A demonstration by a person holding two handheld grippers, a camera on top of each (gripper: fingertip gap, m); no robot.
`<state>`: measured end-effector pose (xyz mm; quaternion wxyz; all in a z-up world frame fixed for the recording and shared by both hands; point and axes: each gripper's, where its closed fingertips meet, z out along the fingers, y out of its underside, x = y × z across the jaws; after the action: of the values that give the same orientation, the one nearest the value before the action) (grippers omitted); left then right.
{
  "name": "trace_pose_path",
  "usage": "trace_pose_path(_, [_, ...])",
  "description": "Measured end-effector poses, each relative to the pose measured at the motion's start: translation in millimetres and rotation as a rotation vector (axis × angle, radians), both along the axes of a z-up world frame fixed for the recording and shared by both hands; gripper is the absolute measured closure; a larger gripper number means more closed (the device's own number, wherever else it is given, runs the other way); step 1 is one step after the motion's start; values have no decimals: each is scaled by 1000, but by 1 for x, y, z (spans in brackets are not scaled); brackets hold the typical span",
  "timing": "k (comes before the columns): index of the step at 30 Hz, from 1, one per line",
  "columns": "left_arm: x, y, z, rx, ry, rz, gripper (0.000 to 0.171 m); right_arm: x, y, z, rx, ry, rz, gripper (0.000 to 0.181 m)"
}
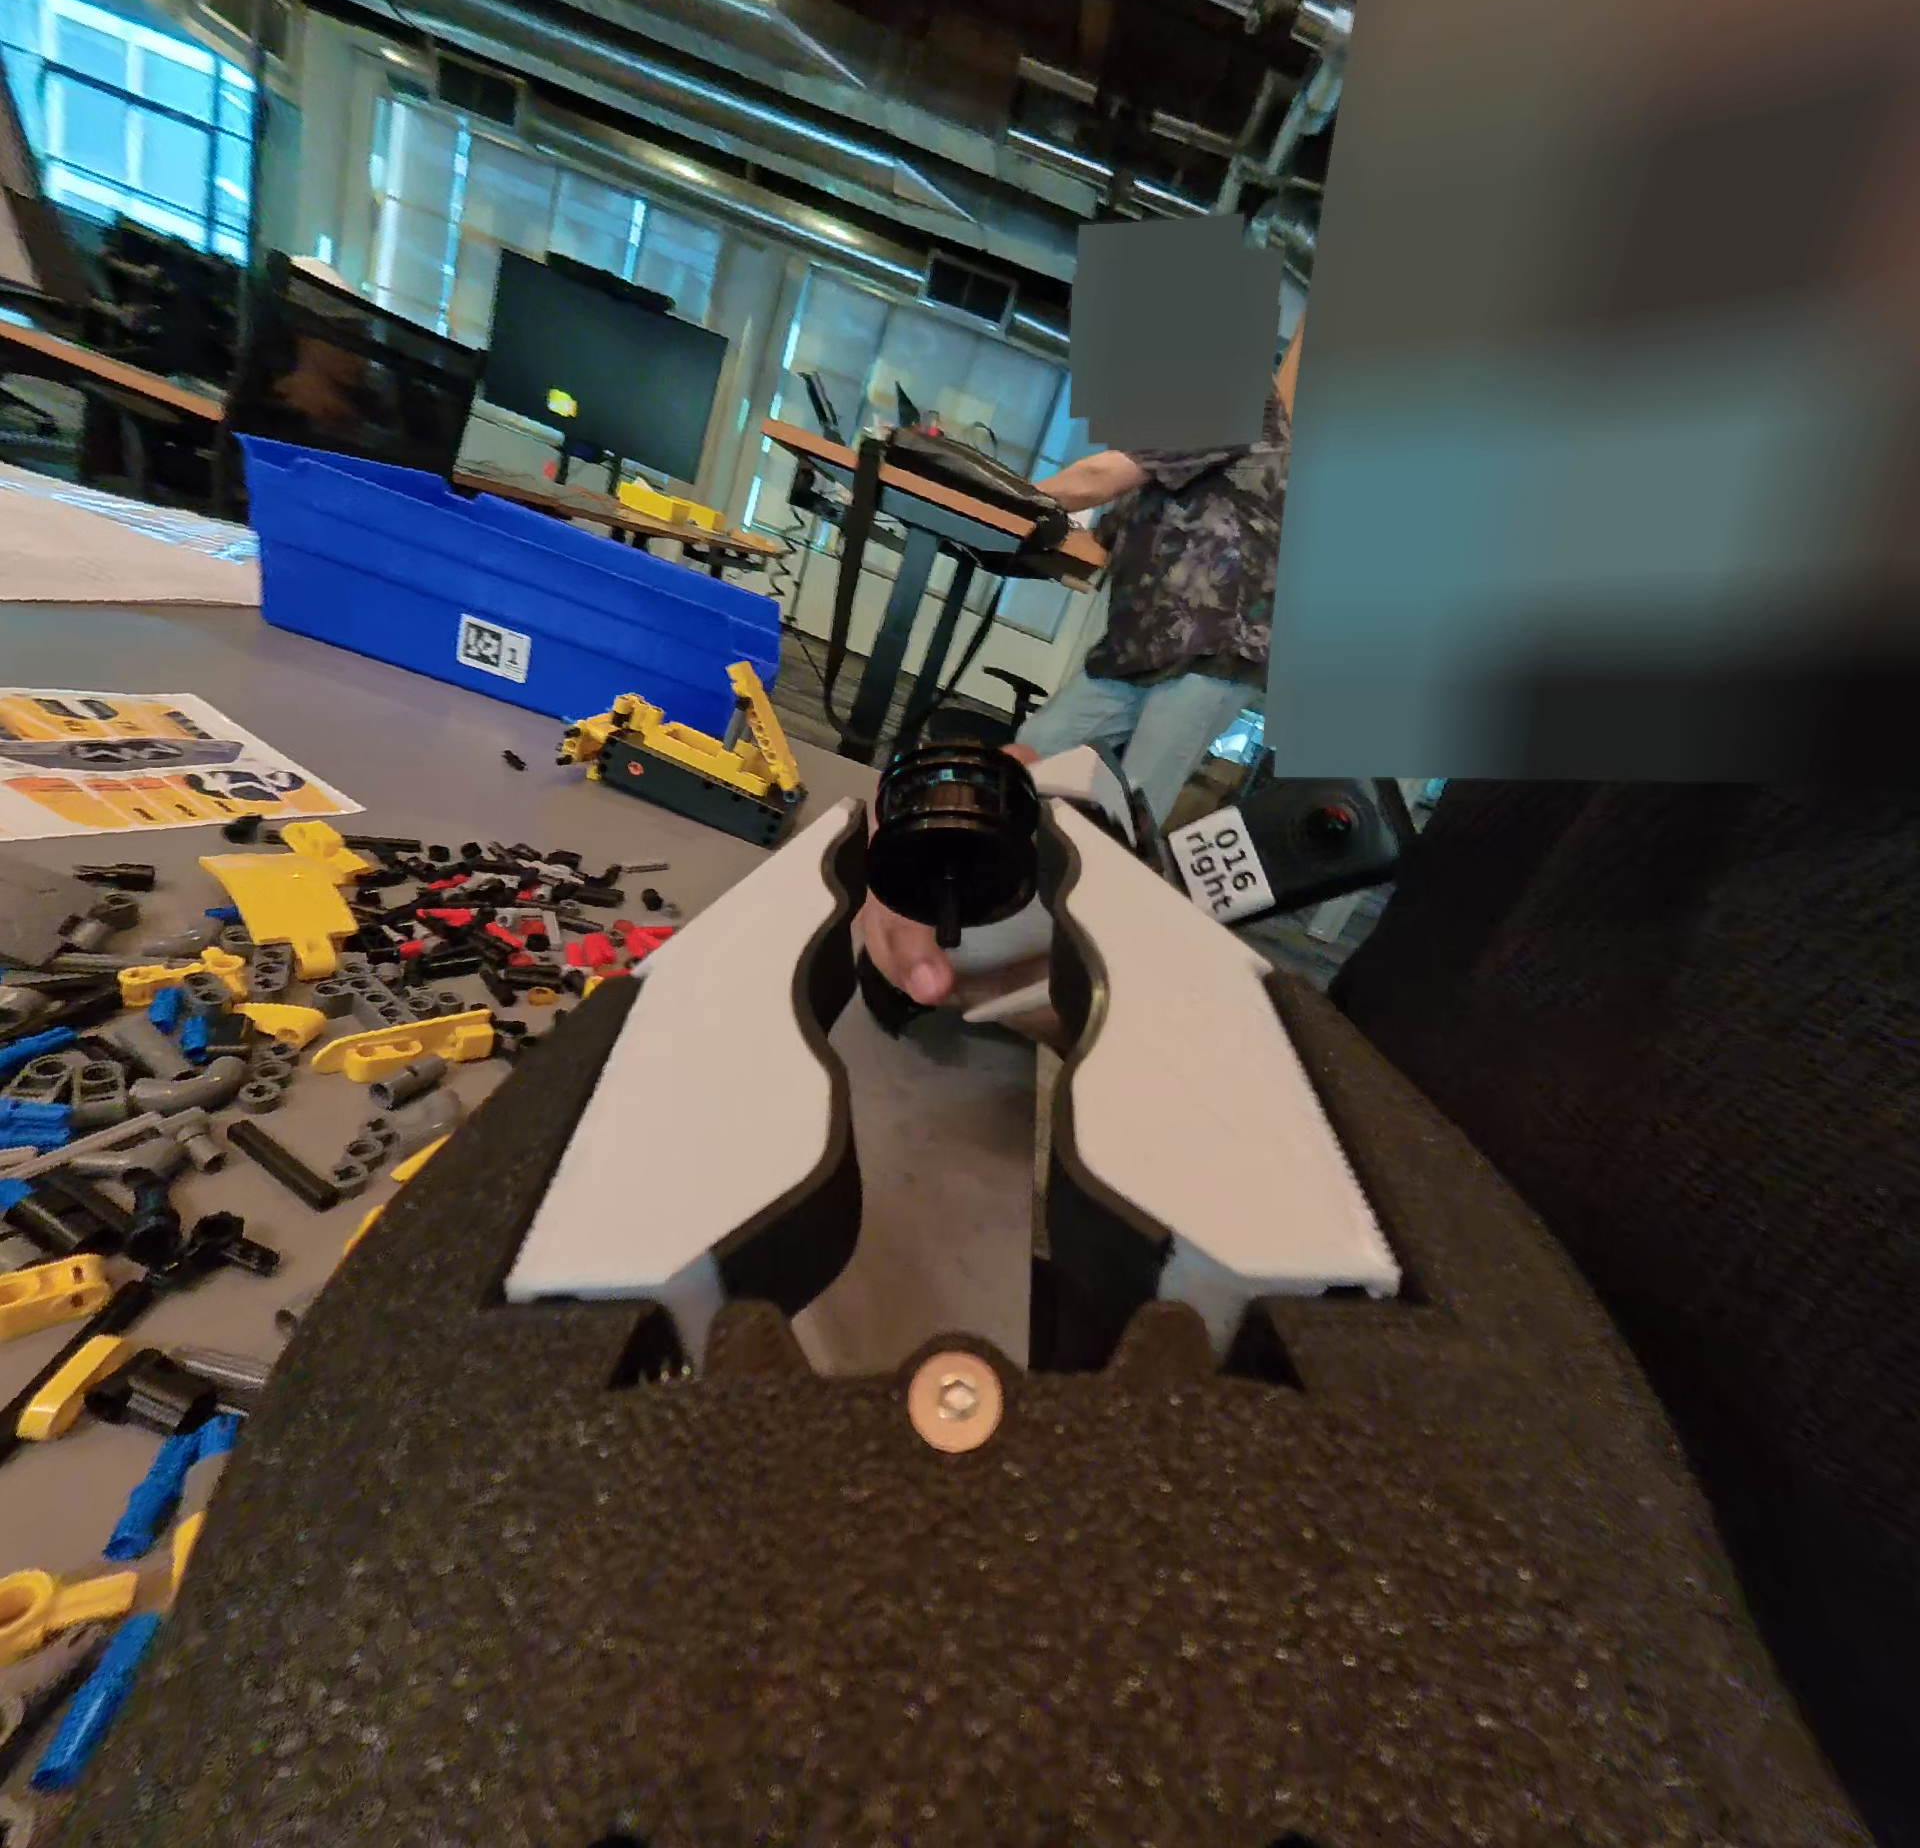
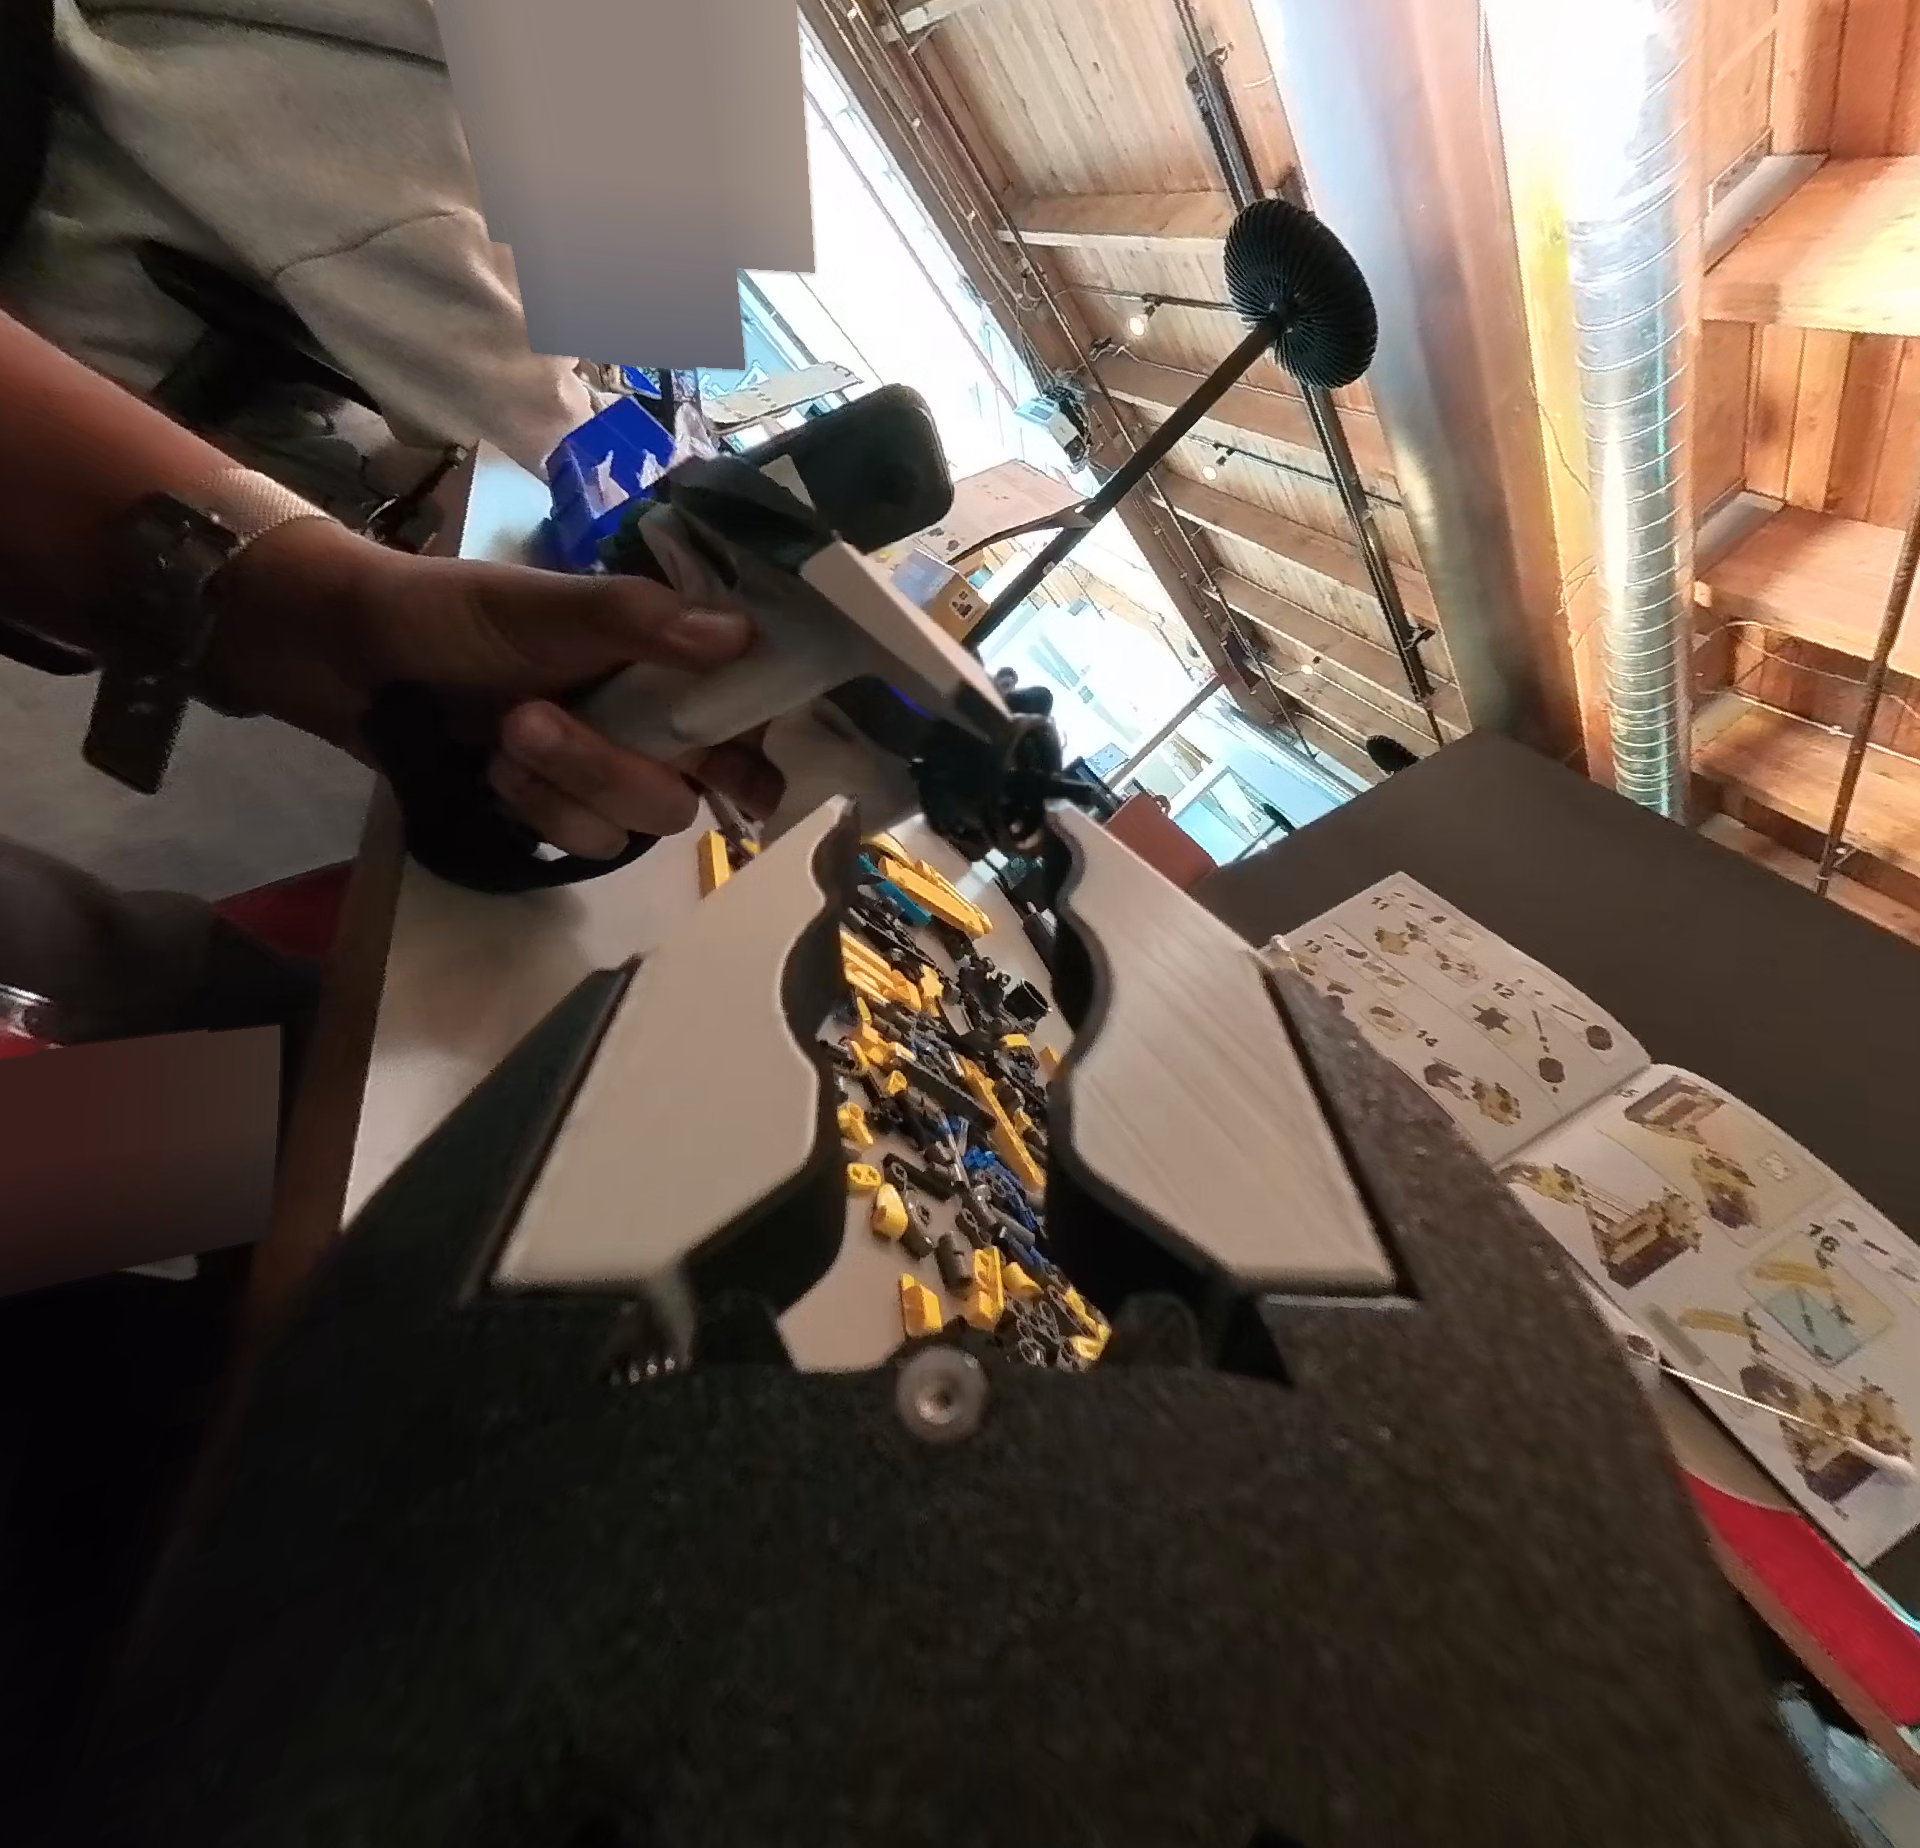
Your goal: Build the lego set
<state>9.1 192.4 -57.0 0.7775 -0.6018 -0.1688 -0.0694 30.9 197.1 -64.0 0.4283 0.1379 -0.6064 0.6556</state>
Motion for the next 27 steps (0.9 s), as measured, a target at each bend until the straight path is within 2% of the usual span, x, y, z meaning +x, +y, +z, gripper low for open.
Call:
trace_pose_path(5, [-1,4,2,16,6,47,140,-3,0,-1,8,10,-26,148])
trace_pose_path(10, [2,19,1,119,-134,40,140,-9,1,-1,9,16,-61,148])
trace_pose_path(13, [3,23,-1,101,-123,62,140,-13,6,3,-15,14,-79,161])
trace_pose_path(21, [1,23,-3,100,-143,63,140,-16,7,2,-2,-38,-56,162])
trace_pose_path(23, [-2,23,-5,101,-173,60,140,-18,6,0,24,-106,-27,162])
trace_pose_path(27, [-3,19,-2,135,-195,36,135,-19,6,-2,31,-362,122,162])
